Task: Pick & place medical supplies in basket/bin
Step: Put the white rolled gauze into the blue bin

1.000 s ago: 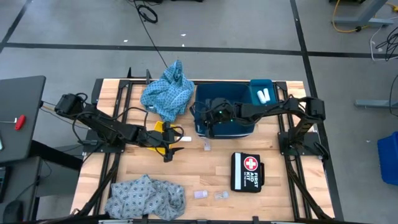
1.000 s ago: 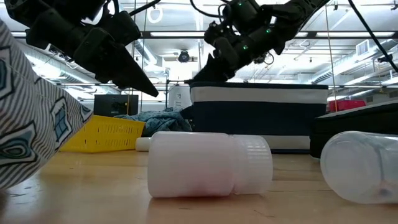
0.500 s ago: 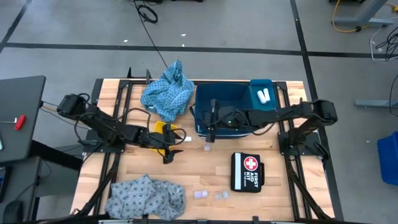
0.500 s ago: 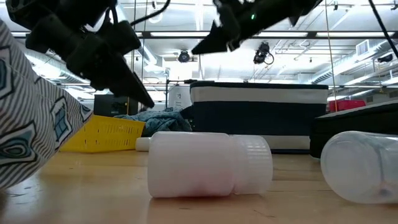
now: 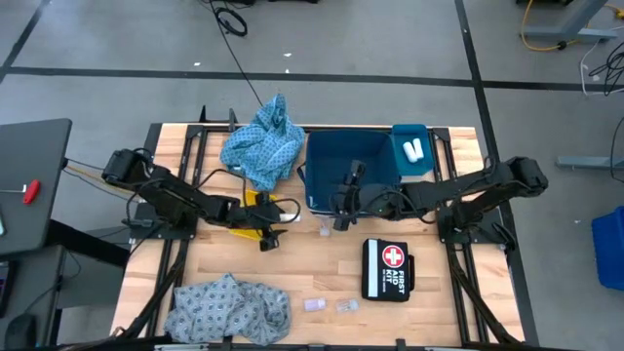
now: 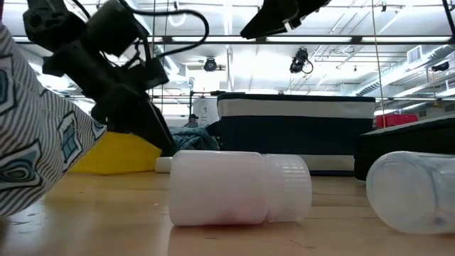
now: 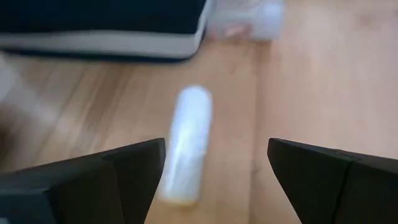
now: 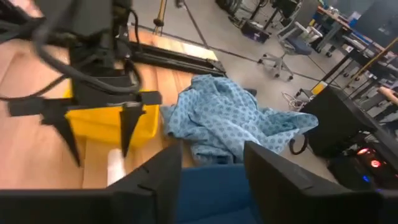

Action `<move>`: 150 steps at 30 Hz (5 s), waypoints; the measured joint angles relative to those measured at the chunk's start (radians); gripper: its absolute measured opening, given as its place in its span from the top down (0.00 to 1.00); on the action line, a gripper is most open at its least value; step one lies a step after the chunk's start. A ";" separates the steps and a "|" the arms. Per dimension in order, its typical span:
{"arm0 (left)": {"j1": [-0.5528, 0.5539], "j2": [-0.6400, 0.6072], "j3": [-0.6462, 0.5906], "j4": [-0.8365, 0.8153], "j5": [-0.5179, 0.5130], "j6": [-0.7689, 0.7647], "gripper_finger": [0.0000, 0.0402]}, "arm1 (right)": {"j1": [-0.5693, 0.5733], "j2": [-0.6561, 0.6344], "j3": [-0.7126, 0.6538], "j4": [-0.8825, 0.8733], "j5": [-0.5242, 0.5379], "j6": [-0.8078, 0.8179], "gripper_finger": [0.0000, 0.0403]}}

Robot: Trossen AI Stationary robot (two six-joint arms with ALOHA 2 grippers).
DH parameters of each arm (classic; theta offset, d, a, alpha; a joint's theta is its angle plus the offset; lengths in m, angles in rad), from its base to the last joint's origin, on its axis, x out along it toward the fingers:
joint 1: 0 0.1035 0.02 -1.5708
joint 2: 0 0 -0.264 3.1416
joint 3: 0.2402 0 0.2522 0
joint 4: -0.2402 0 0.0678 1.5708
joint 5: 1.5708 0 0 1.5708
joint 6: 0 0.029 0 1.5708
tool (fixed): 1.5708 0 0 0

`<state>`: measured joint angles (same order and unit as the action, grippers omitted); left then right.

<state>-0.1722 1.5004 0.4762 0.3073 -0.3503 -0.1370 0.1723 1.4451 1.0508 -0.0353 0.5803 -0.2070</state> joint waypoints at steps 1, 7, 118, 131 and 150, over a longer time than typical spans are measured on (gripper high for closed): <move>0.013 0.012 0.000 0.007 0.017 0.009 0.28 | 0.007 0.000 0.000 -0.006 0.008 0.000 0.53; 0.057 0.081 0.013 0.006 0.074 0.015 0.28 | 0.031 -0.002 0.000 -0.007 0.021 0.000 0.53; -0.175 -0.219 0.066 0.097 -0.191 0.153 0.89 | -0.058 0.194 -0.012 0.246 -0.483 0.137 0.39; -0.175 -0.219 0.066 0.097 -0.192 0.156 0.89 | -0.058 0.194 -0.012 0.249 -0.517 0.131 0.52; -0.175 -0.218 0.065 0.088 -0.192 0.153 0.89 | -0.058 0.231 -0.012 0.297 -0.531 0.112 0.53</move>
<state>-0.3473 1.2819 0.5407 0.3950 -0.5419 0.0162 0.1139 1.6761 1.0389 0.2620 0.0494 -0.0947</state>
